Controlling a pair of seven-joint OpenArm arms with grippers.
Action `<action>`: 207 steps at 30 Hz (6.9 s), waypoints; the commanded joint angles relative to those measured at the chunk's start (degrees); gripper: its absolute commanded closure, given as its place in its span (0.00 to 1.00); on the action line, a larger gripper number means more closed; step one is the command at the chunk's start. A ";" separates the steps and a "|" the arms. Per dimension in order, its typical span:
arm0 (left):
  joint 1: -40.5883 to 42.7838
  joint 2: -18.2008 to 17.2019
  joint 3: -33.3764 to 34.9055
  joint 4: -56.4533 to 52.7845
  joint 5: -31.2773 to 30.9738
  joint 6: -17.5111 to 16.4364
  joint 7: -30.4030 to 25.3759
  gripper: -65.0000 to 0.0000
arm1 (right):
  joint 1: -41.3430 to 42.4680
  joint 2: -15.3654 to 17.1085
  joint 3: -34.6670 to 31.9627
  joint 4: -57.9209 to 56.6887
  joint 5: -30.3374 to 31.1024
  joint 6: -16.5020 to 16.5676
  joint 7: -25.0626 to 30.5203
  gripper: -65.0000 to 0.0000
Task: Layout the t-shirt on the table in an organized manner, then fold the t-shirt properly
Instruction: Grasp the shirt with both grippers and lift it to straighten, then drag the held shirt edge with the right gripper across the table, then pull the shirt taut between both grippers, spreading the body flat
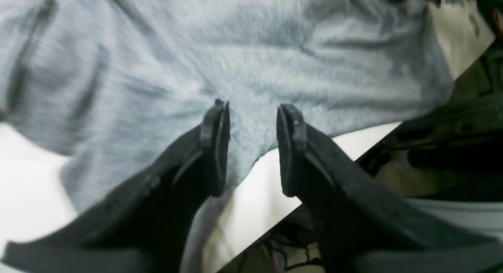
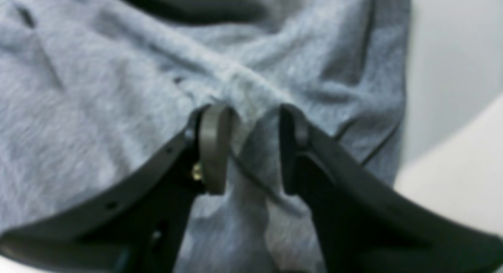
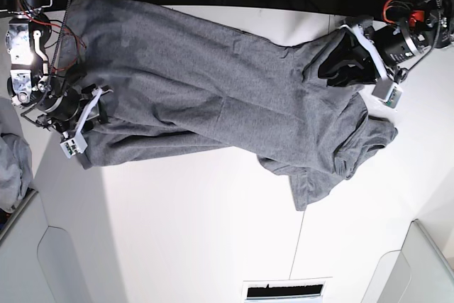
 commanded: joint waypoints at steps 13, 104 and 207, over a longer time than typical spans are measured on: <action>-12.00 0.17 9.68 -24.81 14.67 10.54 -0.81 0.99 | 6.69 0.76 0.31 -9.92 -2.54 0.28 2.38 1.00; -26.05 -2.10 9.70 -36.37 4.70 4.68 6.43 0.99 | 20.46 -27.36 -14.19 -29.86 -9.84 -1.38 25.70 1.00; -28.46 -8.26 7.80 -32.68 8.09 14.27 6.88 0.75 | 31.39 -27.17 -5.29 -49.16 -23.17 -19.04 28.41 1.00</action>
